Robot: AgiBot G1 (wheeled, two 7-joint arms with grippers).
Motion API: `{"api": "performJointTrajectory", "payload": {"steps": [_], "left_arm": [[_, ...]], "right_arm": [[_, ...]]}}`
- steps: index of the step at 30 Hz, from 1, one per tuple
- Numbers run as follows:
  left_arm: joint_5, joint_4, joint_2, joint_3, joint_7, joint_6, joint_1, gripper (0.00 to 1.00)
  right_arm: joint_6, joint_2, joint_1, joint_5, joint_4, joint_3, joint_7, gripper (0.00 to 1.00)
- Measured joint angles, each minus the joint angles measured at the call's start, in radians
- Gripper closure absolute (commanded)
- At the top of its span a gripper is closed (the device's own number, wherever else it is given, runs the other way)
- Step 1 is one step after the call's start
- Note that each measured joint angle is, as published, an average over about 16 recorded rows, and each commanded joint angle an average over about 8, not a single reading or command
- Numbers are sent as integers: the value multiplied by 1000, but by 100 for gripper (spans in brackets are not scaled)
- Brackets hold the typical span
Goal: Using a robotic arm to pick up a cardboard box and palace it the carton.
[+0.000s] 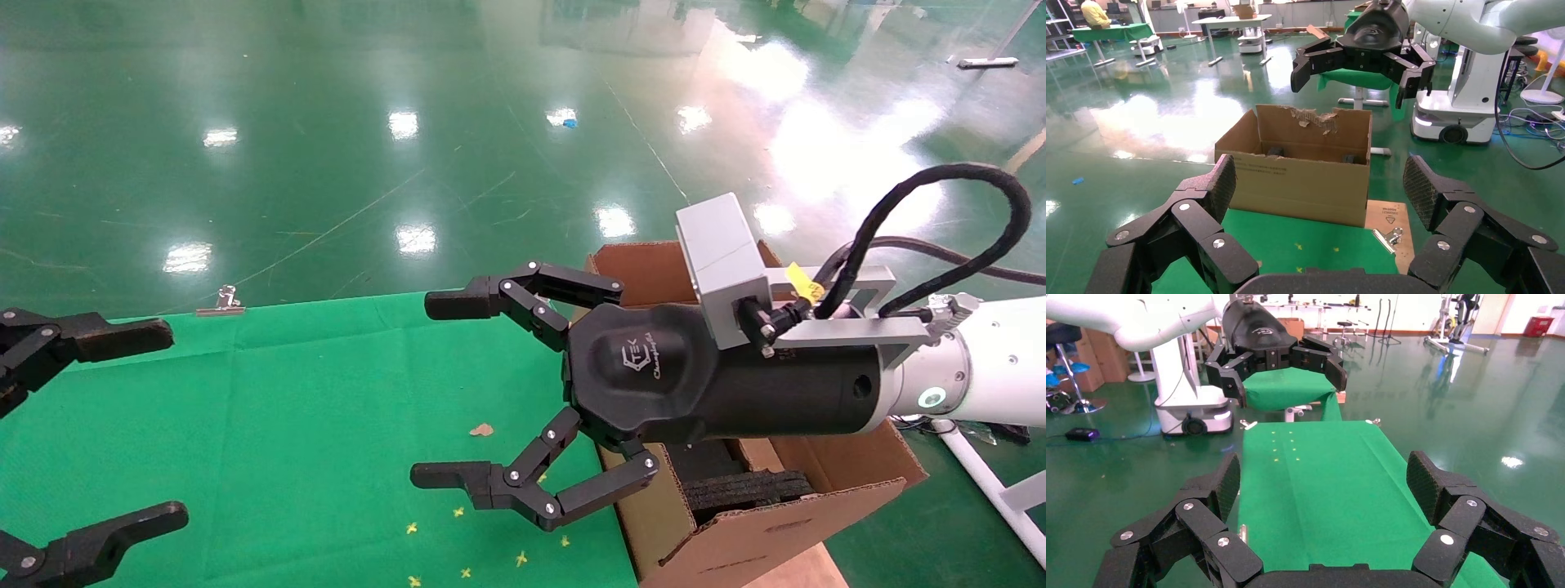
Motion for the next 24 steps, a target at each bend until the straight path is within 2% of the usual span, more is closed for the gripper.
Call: {"api": "performJointTrajectory", "payload": {"steps": [24], "left_arm": [[0,0,0,0,0,0,0,0]], "right_arm": [[2,1,5,-2,-2,-6,2,0]]}}
